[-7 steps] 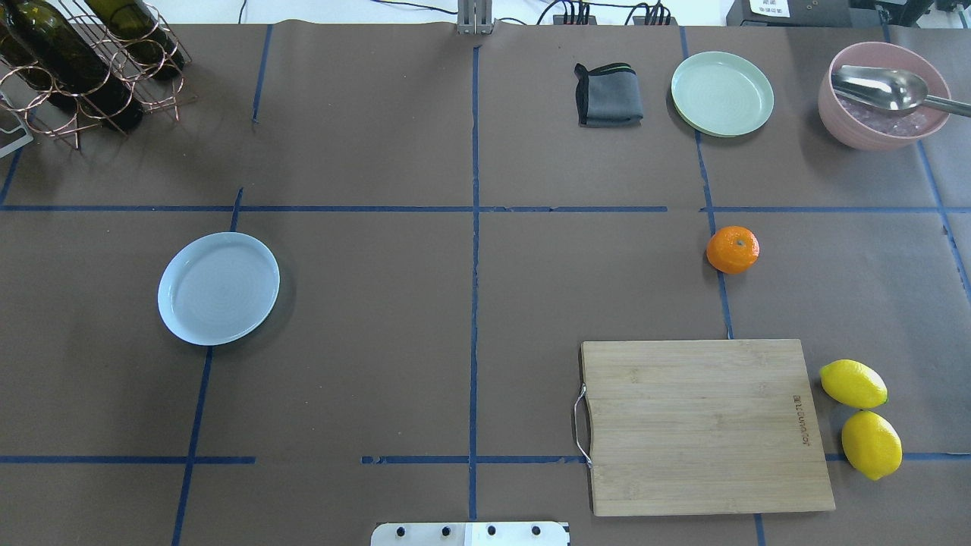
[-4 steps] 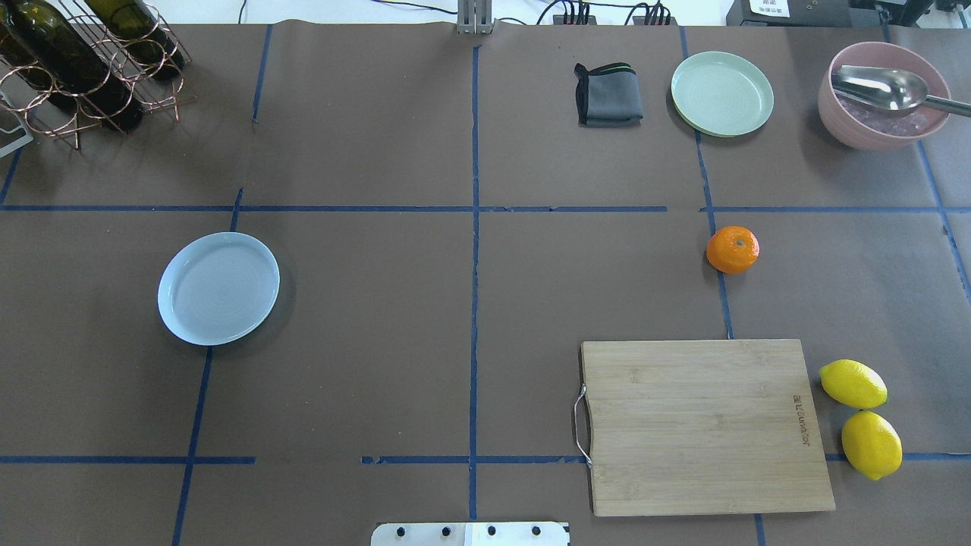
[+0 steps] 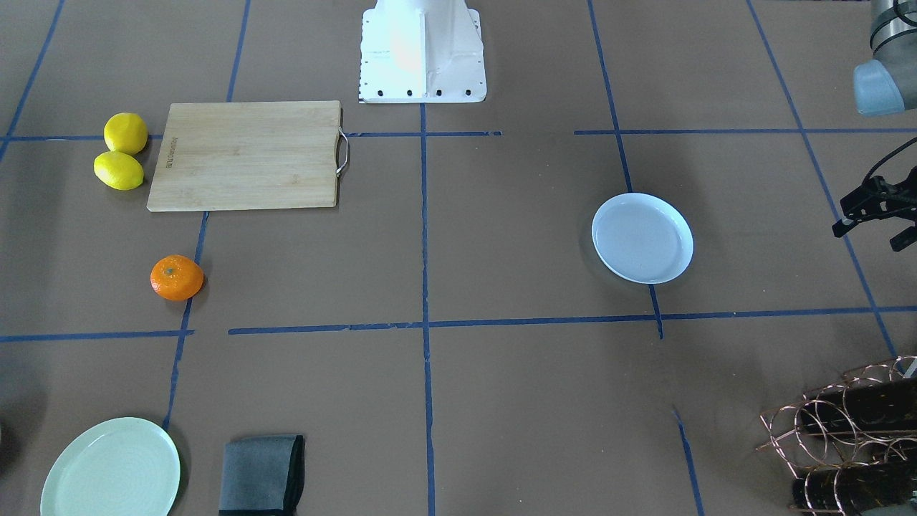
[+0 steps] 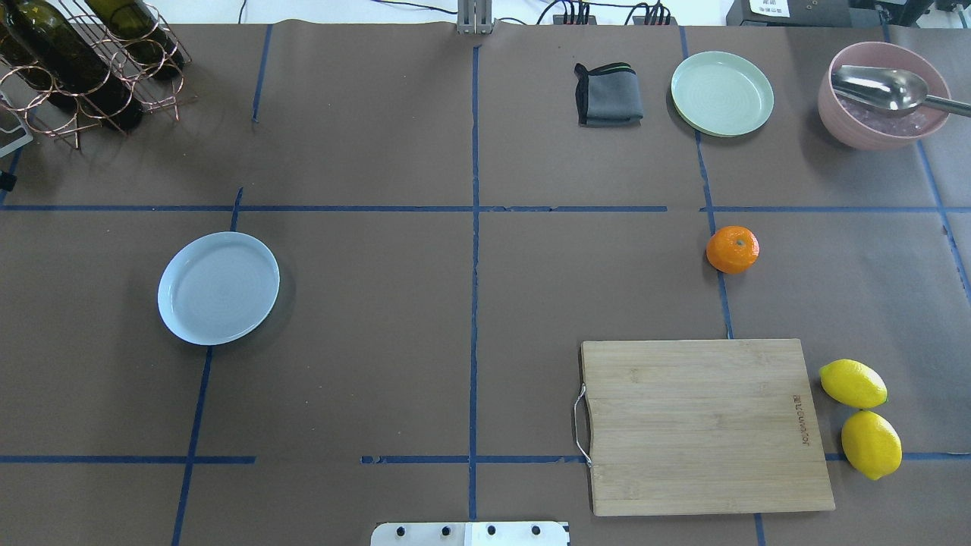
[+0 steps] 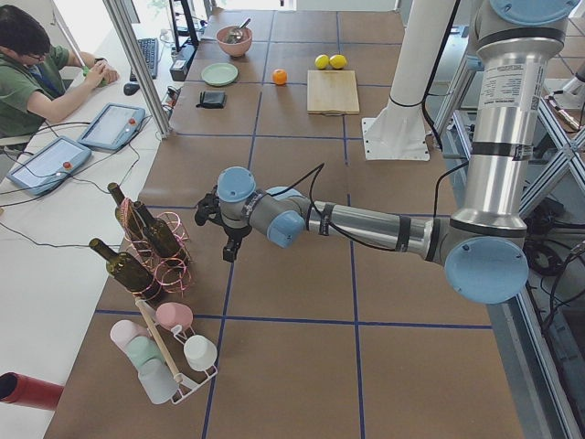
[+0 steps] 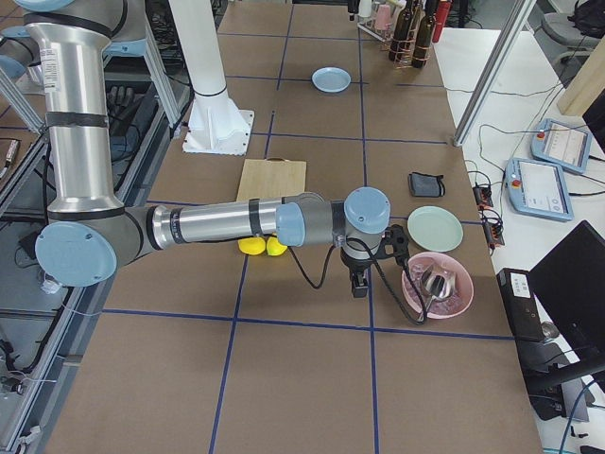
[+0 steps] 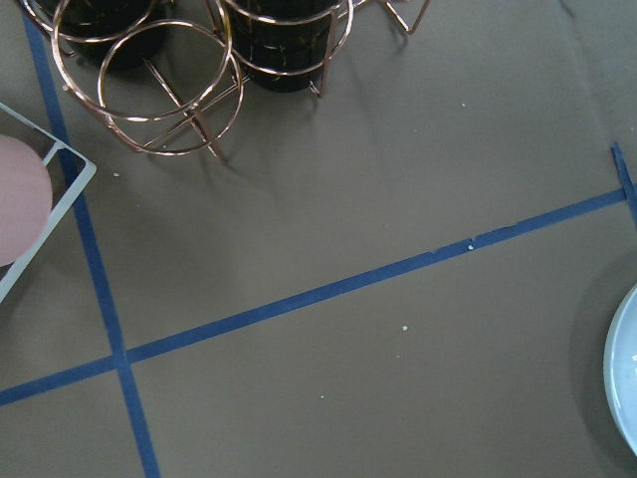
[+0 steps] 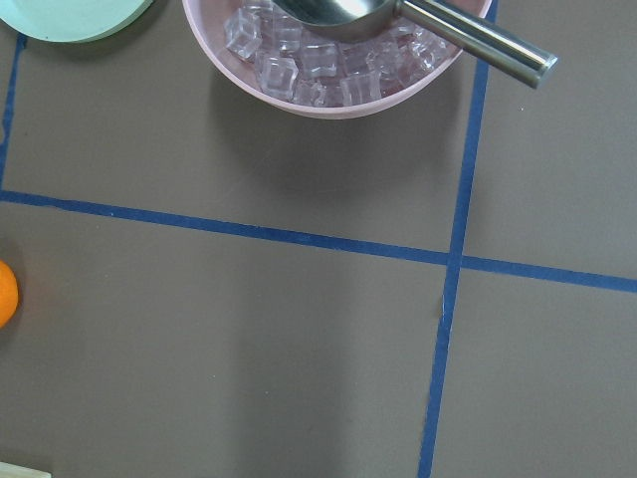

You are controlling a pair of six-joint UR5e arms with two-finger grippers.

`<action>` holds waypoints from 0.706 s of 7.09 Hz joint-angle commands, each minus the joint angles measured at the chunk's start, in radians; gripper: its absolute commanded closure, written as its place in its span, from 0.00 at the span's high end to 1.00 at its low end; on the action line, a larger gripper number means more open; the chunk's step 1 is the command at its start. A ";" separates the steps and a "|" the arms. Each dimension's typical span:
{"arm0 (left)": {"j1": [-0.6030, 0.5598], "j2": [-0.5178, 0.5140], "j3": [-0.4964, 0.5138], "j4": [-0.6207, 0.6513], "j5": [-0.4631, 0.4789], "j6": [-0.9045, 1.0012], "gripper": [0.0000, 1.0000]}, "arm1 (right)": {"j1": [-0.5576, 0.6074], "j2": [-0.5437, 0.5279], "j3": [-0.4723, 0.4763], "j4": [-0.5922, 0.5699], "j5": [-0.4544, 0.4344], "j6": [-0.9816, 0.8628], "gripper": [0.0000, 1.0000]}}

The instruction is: Pick orange to plate

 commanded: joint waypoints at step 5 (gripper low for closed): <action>0.309 0.121 -0.080 -0.308 0.176 -0.611 1.00 | -0.003 0.003 -0.001 0.002 0.003 0.057 1.00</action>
